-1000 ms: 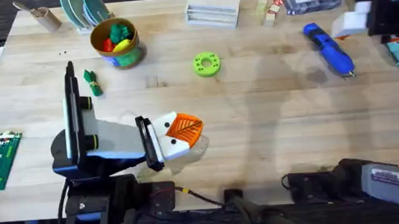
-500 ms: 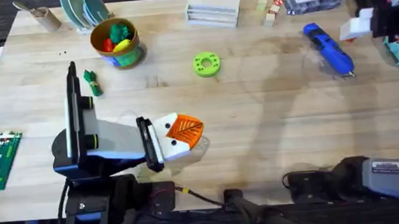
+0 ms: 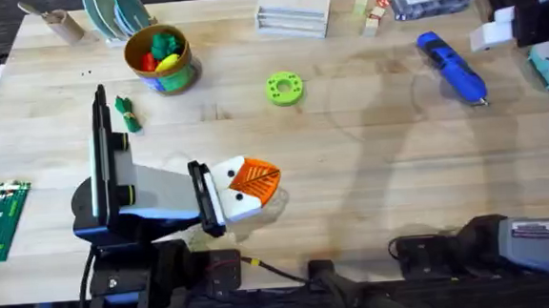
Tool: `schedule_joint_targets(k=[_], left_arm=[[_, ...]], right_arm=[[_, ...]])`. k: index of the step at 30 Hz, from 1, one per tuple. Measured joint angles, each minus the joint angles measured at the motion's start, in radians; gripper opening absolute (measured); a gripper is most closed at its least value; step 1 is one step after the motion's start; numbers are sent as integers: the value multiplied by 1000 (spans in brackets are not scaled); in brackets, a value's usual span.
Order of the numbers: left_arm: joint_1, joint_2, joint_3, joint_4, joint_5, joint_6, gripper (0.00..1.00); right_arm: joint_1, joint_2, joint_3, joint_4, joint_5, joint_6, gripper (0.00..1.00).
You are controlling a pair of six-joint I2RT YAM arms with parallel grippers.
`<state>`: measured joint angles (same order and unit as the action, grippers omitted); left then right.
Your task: Pick up the gripper from the table and insert it into the empty holder that is missing its gripper. Then pick up a screw, insert it into the mounting hole, and use the screwdriver to tighten it. Finally, clean up the table by picking up the vegetable and placing it into the bucket.
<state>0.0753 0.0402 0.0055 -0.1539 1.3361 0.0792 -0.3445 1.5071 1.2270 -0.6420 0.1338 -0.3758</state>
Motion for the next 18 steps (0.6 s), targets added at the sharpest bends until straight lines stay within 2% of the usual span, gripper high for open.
schedule_joint_targets(k=[5, 6, 10, 14, 18], left_arm=[[0, 0, 0, 0, 0, 0, 4], [0, 0, 0, 0, 0, 0, 4], [0, 0, 0, 0, 0, 0, 4], [0, 0, 0, 0, 0, 0, 4], [0, 0, 0, 0, 0, 0, 4]], right_arm=[[-18, 69, 0, 15, -88, -25, 942], [-29, 125, 0, 29, -194, -29, 942], [-33, 164, -4, 101, -324, -30, 942], [-31, 164, -6, 196, -380, -30, 943], [-32, 166, -6, 208, -403, -28, 945]])
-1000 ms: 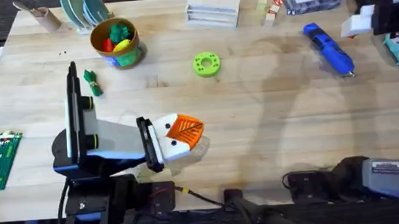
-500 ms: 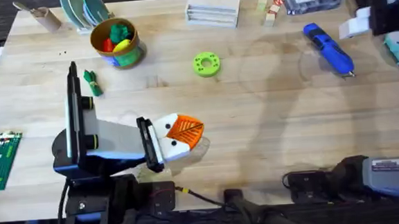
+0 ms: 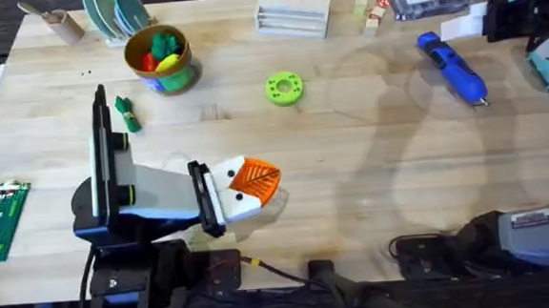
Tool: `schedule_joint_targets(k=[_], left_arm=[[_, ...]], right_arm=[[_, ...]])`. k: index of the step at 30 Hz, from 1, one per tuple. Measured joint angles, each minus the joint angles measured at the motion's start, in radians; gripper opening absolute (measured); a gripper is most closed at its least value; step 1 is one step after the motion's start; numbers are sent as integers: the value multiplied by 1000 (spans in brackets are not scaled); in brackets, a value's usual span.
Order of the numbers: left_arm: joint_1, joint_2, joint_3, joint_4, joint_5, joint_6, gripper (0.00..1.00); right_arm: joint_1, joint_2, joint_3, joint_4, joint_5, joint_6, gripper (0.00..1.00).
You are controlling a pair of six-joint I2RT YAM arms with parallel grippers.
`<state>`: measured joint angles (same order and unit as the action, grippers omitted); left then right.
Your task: Pick up the gripper from the table and insert it into the empty holder that is missing its gripper. Then pick up a screw, insert it into the mounting hole, and use the screwdriver to tighten it. Finally, clean up the table by picking up the vegetable and placing it into the bucket.
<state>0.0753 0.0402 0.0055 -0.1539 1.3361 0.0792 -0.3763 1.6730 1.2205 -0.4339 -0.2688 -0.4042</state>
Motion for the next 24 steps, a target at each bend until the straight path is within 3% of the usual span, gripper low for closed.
schedule_joint_targets(k=[4, 8, 17, 24], left_arm=[[0, 0, 0, 0, 0, 0, 4], [0, 0, 0, 0, 0, 0, 4], [0, 0, 0, 0, 0, 0, 4], [0, 0, 0, 0, 1, 0, 4]], right_arm=[[0, 26, 0, 7, -11, 15, 945], [3, 79, 24, -88, -4, 2, 945], [42, 196, 224, -165, 90, -126, 951], [63, 298, 249, -168, 109, -262, 931]])
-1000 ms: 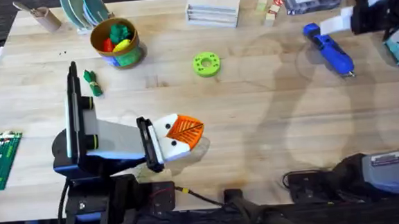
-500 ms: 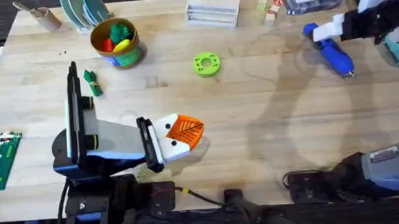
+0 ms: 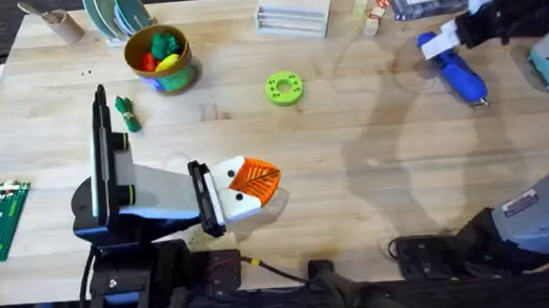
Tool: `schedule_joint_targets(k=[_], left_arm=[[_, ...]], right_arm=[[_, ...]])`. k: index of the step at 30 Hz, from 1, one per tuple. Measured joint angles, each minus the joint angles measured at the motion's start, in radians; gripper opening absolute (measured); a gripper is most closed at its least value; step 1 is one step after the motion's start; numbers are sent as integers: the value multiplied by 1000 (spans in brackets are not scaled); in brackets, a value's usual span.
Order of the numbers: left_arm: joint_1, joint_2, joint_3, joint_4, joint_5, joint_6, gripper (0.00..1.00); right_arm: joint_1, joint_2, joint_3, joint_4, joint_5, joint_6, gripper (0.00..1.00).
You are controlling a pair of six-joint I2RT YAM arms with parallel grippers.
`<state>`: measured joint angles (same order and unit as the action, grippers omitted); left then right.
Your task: Pick up the gripper from the table and insert it into the empty holder that is missing its gripper. Then pick up a screw, insert it into the mounting hole, and use the screwdriver to tighten it. Finally, clean up the table by picking up the vegetable and placing it into the bucket.
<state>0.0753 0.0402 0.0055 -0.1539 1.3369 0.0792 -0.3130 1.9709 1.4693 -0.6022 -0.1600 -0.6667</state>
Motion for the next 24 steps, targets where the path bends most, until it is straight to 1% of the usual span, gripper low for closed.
schedule_joint_targets(k=[2, 9, 12, 13, 21, 24], left_arm=[[0, 0, 0, 0, 0, 0, 4], [0, 0, 0, 0, 0, 0, 4], [0, 0, 0, 0, 2, 0, 4], [0, 0, 0, 0, 2, 0, 4], [0, 0, 0, 0, 2, 0, 4], [0, 0, 0, 0, 2, 0, 4]], right_arm=[[9, 38, 0, 4, 3, -45, 934], [9, 64, 0, 20, 2, -53, 932], [9, 65, 0, 20, -2, -53, 901], [10, 65, 0, 22, -2, -56, 858], [11, 67, 1, 30, -3, -60, 669], [11, 67, 1, 34, 2, -63, 551]])
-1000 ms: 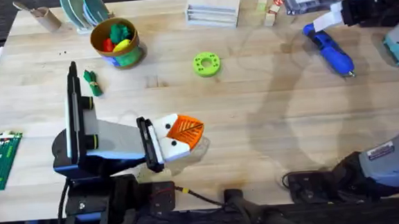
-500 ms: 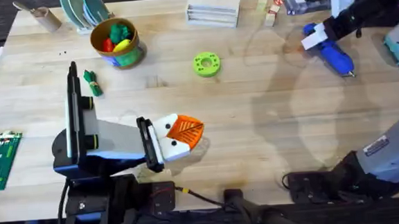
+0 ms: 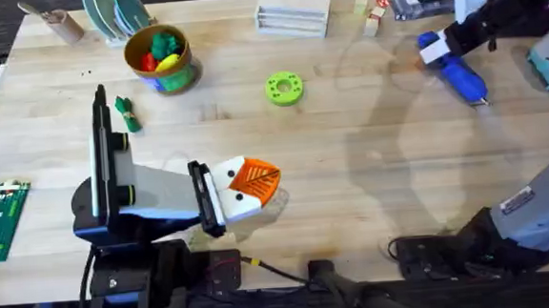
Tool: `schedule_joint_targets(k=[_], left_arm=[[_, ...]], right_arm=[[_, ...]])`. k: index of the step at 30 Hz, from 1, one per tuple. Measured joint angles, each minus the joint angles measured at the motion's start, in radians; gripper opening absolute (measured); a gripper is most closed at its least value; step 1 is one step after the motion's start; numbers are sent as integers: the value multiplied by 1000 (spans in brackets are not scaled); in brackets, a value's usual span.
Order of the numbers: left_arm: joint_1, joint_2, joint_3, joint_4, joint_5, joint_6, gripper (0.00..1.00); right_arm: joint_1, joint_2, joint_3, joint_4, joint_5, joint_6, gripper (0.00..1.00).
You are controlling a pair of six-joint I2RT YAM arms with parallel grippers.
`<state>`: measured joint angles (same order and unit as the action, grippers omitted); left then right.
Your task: Pick up the gripper from the table and insert it into the empty holder that is missing its gripper. Then pick up a screw, insert it into the mounting hole, and use the screwdriver to tighten it. Finally, clean up the table by picking up the vegetable and placing it into the bucket.
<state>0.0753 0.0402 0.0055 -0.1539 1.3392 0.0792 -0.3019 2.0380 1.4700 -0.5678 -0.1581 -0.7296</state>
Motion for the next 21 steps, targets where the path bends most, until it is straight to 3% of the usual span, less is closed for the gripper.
schedule_joint_targets(k=[11, 12, 15, 21], left_arm=[[0, 0, 0, 0, 0, 0, 4], [0, 0, 0, 0, 0, 0, 4], [0, 0, 0, 0, 0, 0, 4], [0, 0, 0, 0, 0, 0, 4]], right_arm=[[0, 0, 0, 7, 9, -10, 173], [0, 0, 1, 7, 10, -11, 76], [0, 0, 1, 7, 11, -11, 33], [0, 0, 2, 7, 11, -11, 41]])
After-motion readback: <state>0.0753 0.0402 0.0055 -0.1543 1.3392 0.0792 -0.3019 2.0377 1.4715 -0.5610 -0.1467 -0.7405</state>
